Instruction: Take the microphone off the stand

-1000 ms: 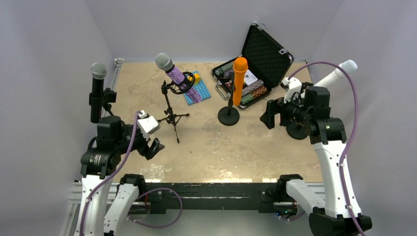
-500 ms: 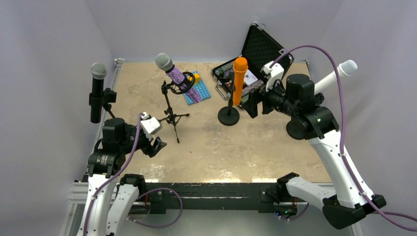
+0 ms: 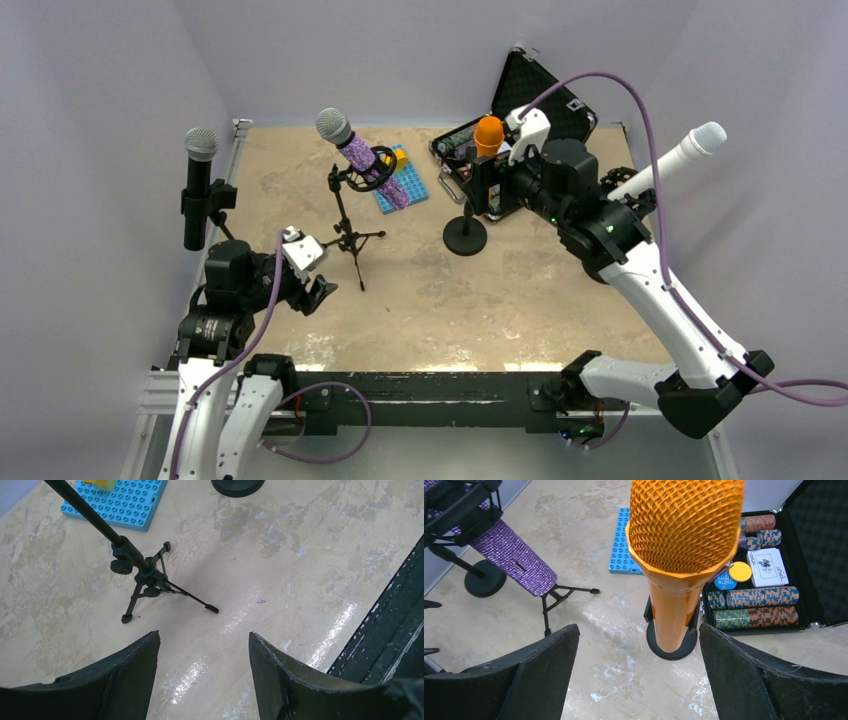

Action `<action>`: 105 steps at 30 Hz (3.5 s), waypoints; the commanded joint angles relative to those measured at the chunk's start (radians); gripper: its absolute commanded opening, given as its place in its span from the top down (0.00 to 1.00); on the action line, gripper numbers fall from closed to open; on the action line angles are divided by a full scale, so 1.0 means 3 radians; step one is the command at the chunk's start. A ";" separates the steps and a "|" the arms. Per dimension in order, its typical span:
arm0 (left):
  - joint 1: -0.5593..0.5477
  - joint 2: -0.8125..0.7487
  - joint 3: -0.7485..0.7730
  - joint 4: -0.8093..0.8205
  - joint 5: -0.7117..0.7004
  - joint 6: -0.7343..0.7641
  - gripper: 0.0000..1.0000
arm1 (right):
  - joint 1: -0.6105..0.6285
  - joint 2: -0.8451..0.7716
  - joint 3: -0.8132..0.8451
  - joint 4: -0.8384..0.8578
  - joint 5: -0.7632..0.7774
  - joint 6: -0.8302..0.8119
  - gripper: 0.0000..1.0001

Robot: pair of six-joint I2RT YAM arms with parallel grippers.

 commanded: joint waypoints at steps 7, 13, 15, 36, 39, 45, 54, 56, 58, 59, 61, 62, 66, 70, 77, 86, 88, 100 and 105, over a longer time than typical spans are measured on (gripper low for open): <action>0.0007 0.0054 0.0027 0.0260 -0.0039 -0.0141 0.30 | 0.0179 0.0059 -0.0237 0.0643 0.0838 0.0125 0.11; 0.0010 0.0088 0.0111 0.0242 -0.0023 -0.0143 0.30 | 0.0181 0.0078 -0.0382 0.0798 0.0959 0.0119 0.14; 0.0007 0.0077 0.0126 0.0220 -0.0025 -0.0135 0.30 | 0.0184 0.0102 -0.0406 0.0830 0.0986 0.0121 0.14; 0.0009 0.0043 0.0328 -0.0056 0.0016 0.0155 0.30 | 0.0184 0.0177 -0.0680 0.1116 0.0870 -0.0226 0.61; 0.0005 0.0055 0.0388 -0.0106 0.0092 0.0212 0.30 | 0.0184 0.0088 -0.0736 0.1139 0.0733 -0.0353 0.75; 0.0002 0.0201 0.0710 -0.0439 0.0469 0.0504 0.29 | 0.0160 -0.0294 -0.0953 0.0973 0.0141 -0.0745 0.84; -0.0028 0.0666 0.1370 -0.0991 0.1194 0.0658 0.27 | 0.0138 -0.0822 -0.1167 0.0573 -0.1367 -0.1141 0.92; -0.0059 0.0693 0.1402 -0.1096 0.1275 0.0835 0.27 | 0.0140 -0.0825 -0.1115 0.0542 -0.1638 -0.1186 0.94; -0.0082 0.0680 0.1388 -0.1115 0.1276 0.1006 0.26 | 0.0138 -0.0797 -0.1053 0.0536 -0.1795 -0.1227 0.95; -0.0086 0.0678 0.1380 -0.1115 0.1266 0.1039 0.26 | 0.0141 -0.0778 -0.1018 0.0541 -0.1896 -0.1233 0.95; -0.0088 0.0705 0.1407 -0.1165 0.1303 0.1077 0.25 | 0.0145 -0.0700 -0.0968 0.0548 -0.2175 -0.1260 0.96; -0.0090 0.0726 0.1435 -0.1196 0.1336 0.1078 0.25 | 0.0143 -0.0664 -0.0940 0.0538 -0.2341 -0.1308 0.97; -0.0166 0.0788 0.1496 -0.1311 0.1378 0.1158 0.25 | 0.0148 -0.0520 -0.0919 0.0563 -0.2808 -0.1545 0.98; -0.0242 0.0840 0.1557 -0.1315 0.1361 0.1187 0.24 | 0.0148 -0.0334 -0.0654 0.0562 -0.2989 -0.1575 1.00; -0.0398 0.0974 0.1579 -0.0897 0.1276 0.1033 0.23 | 0.0166 -0.0139 -0.0385 0.0870 -0.3097 -0.1064 1.00; -0.0655 0.1198 0.1635 -0.0440 0.1188 0.0670 0.22 | 0.0391 -0.0099 -0.0604 0.1364 -0.2935 -0.0903 1.00; -0.0655 0.1231 0.1676 -0.0405 0.1182 0.0633 0.22 | 0.0435 -0.0069 -0.0568 0.1436 -0.2899 -0.0905 1.00; -0.0658 0.1333 0.1692 -0.0051 0.1139 0.0336 0.21 | 0.0454 0.0013 -0.0788 0.1406 -0.2815 -0.1201 1.00; -0.0709 0.1385 0.1699 -0.0222 0.1448 0.0337 0.16 | 0.0454 -0.0004 -0.0925 0.1463 -0.2868 -0.1221 0.90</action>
